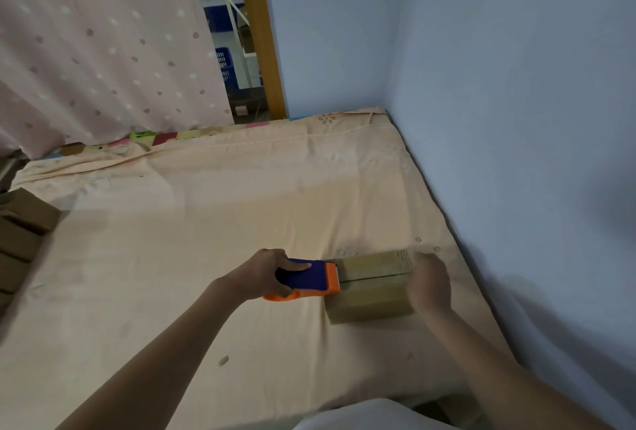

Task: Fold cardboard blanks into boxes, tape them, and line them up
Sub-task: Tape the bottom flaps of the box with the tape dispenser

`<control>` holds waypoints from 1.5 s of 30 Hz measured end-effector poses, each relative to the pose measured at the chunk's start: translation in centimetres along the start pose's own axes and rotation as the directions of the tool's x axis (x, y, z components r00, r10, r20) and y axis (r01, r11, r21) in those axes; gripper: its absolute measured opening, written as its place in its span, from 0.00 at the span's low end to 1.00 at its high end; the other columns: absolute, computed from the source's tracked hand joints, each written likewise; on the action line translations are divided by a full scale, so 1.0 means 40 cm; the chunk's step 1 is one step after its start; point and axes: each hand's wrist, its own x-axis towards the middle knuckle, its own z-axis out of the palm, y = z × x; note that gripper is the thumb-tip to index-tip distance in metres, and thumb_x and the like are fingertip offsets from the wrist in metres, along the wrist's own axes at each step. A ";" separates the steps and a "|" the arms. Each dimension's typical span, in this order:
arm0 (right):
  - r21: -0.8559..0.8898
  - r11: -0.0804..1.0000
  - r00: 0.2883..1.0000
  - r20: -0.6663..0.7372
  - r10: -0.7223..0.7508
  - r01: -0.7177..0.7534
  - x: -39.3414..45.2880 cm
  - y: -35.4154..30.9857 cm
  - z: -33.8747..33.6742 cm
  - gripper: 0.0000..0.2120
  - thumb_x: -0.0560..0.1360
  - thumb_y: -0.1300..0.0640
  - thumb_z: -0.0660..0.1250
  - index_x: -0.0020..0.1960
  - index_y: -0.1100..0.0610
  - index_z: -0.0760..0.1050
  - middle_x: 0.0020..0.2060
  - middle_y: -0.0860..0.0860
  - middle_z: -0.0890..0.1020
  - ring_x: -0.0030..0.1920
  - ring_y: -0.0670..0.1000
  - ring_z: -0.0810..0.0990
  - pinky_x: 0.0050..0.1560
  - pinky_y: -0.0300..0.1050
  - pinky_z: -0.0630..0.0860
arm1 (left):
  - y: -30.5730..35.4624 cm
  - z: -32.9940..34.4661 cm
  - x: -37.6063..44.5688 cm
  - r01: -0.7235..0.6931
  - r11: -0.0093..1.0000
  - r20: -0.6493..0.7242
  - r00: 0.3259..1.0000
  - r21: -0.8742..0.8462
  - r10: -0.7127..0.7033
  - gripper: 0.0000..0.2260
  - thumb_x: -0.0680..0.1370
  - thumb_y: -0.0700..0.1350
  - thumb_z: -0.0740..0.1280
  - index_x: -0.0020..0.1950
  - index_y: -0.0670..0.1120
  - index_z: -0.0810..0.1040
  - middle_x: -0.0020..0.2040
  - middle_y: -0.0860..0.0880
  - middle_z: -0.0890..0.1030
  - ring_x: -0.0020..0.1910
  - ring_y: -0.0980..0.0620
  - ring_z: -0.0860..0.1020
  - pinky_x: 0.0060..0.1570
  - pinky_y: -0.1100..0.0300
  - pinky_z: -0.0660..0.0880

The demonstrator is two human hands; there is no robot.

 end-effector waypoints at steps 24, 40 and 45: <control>-0.178 0.693 0.678 0.473 -0.562 0.699 -0.044 -0.093 0.140 0.58 0.69 0.18 0.45 0.81 0.57 0.34 0.81 0.51 0.38 0.79 0.50 0.33 0.76 0.62 0.33 | -0.002 -0.005 -0.003 -0.054 0.998 0.008 0.999 0.033 0.054 0.27 0.75 0.48 0.73 0.73 0.61 0.70 0.57 0.52 0.75 0.54 0.54 0.72 0.48 0.64 0.71; -0.214 0.669 0.689 0.396 -0.607 0.712 -0.041 -0.062 0.152 0.53 0.71 0.19 0.41 0.82 0.55 0.38 0.82 0.51 0.44 0.80 0.49 0.39 0.79 0.59 0.40 | -0.024 -0.007 -0.028 -0.096 0.993 0.021 0.995 -0.067 0.098 0.28 0.74 0.47 0.74 0.72 0.62 0.71 0.54 0.52 0.76 0.50 0.56 0.75 0.45 0.69 0.72; -0.209 0.664 0.685 0.383 -0.620 0.718 -0.041 -0.058 0.152 0.52 0.72 0.20 0.42 0.81 0.56 0.37 0.81 0.51 0.42 0.80 0.49 0.37 0.79 0.59 0.41 | -0.034 -0.005 -0.034 -0.100 0.992 0.023 0.994 -0.076 0.102 0.28 0.74 0.47 0.74 0.72 0.63 0.71 0.54 0.54 0.76 0.51 0.56 0.75 0.46 0.68 0.74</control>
